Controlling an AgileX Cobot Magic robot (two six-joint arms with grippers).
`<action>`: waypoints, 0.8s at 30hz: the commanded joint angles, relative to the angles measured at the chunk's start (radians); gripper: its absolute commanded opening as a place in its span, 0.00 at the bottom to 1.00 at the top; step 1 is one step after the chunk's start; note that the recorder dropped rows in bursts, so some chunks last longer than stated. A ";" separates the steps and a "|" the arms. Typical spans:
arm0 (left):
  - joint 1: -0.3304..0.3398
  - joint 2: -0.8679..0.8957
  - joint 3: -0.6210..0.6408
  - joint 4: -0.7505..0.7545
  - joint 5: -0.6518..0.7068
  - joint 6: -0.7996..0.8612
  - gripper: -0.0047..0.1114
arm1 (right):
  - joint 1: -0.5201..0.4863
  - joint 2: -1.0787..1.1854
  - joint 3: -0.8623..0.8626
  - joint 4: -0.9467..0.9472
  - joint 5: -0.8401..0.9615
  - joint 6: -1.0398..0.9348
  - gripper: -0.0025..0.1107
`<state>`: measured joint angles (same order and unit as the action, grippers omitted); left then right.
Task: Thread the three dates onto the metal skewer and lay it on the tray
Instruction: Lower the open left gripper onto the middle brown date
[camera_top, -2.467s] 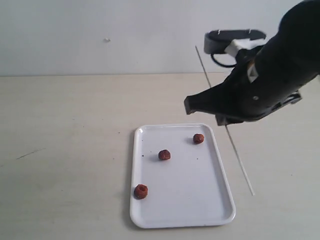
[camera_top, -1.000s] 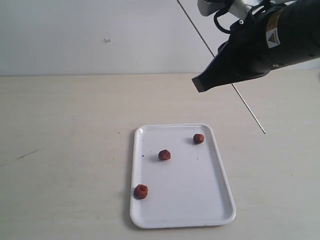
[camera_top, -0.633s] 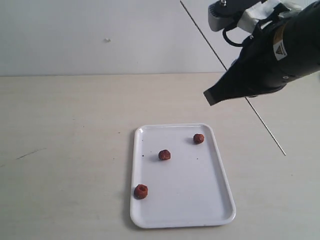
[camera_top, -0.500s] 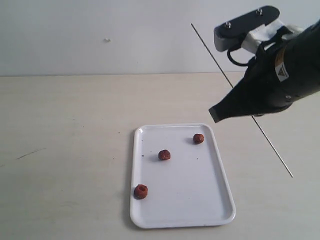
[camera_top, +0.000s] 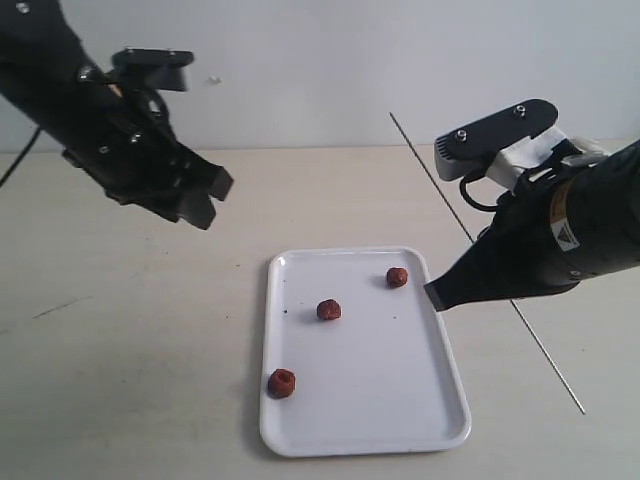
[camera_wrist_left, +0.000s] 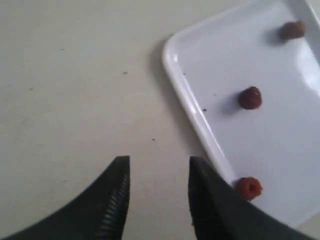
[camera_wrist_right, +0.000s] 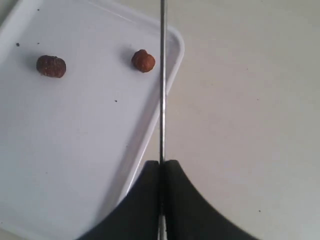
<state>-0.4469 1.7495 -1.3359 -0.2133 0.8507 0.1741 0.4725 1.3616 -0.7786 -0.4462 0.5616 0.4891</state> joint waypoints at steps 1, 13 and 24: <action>-0.058 0.091 -0.145 -0.006 0.139 -0.010 0.39 | 0.001 -0.001 0.004 -0.031 -0.016 0.008 0.02; -0.182 0.257 -0.248 0.166 0.233 -0.114 0.45 | -0.044 -0.001 0.004 -0.187 -0.019 0.123 0.02; -0.209 0.306 -0.248 0.086 0.080 -0.367 0.49 | -0.164 -0.001 0.004 -0.180 -0.022 0.121 0.02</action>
<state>-0.6448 2.0572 -1.5768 -0.0798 0.9871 -0.1730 0.3141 1.3616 -0.7786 -0.6210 0.5566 0.6081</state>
